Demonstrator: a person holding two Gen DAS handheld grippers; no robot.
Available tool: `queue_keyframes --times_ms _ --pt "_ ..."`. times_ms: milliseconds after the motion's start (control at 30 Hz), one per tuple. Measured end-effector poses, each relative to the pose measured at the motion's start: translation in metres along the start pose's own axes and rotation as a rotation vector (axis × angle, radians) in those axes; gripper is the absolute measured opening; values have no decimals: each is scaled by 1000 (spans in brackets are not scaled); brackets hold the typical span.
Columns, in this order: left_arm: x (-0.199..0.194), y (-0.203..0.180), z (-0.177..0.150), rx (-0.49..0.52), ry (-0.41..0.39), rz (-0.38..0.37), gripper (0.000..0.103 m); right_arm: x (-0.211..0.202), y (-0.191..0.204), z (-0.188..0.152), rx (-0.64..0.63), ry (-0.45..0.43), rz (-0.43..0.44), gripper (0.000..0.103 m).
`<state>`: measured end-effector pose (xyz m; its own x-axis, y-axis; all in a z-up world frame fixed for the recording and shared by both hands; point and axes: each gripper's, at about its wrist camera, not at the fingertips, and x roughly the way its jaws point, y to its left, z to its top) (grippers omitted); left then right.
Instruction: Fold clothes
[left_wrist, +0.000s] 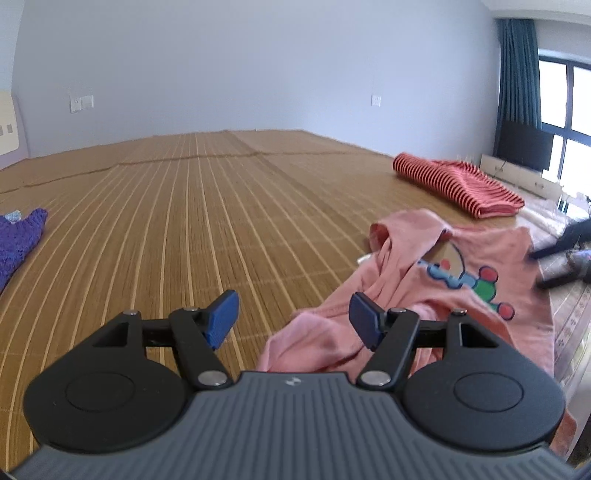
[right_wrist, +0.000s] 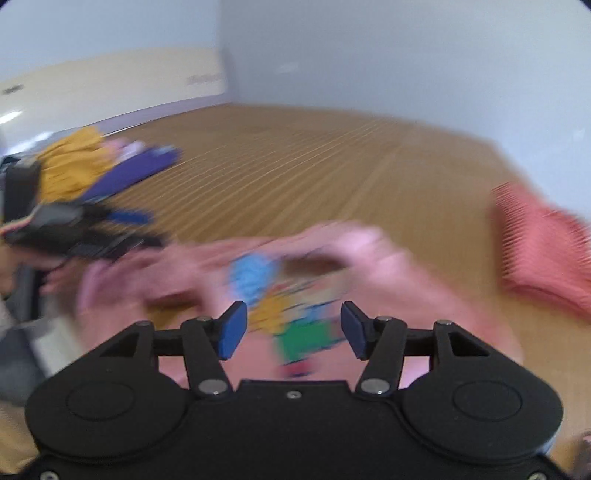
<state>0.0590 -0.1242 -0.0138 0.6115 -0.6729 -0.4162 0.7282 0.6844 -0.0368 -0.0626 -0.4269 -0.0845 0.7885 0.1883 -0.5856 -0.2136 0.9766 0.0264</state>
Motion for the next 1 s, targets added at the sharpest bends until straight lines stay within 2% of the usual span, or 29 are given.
queue_keyframes --times_ms 167,300,367,400,500,567,667,767,867,933,1000 --pt "-8 0 0 -6 -36 -30 72 46 42 -10 -62 90 104 52" --pt "-15 -4 0 36 -57 -45 72 57 67 -10 -90 85 325 52" --pt "-17 -4 0 46 -49 -53 72 56 71 -8 -82 83 397 51" --pt "-16 -4 0 41 -44 -53 72 54 70 -7 -89 80 392 50" --pt "-17 -4 -2 53 -33 -48 72 39 53 -3 -70 63 316 51" --pt "-18 -6 -2 57 -32 -56 72 21 28 -1 -27 33 216 51" --pt "-20 -9 -3 57 -35 -90 72 -7 -8 -3 6 7 -23 54" --pt "-19 -17 -4 77 -32 -107 72 -21 -42 -17 92 1 -179 57" --pt "-17 -24 -4 88 -18 -106 72 -17 -63 -30 187 15 -248 56" --pt "-18 -30 -2 89 -18 -112 72 -9 -70 -35 237 15 -243 53" --pt "-20 -37 3 101 -17 -114 72 -2 -74 -41 285 0 -210 45"
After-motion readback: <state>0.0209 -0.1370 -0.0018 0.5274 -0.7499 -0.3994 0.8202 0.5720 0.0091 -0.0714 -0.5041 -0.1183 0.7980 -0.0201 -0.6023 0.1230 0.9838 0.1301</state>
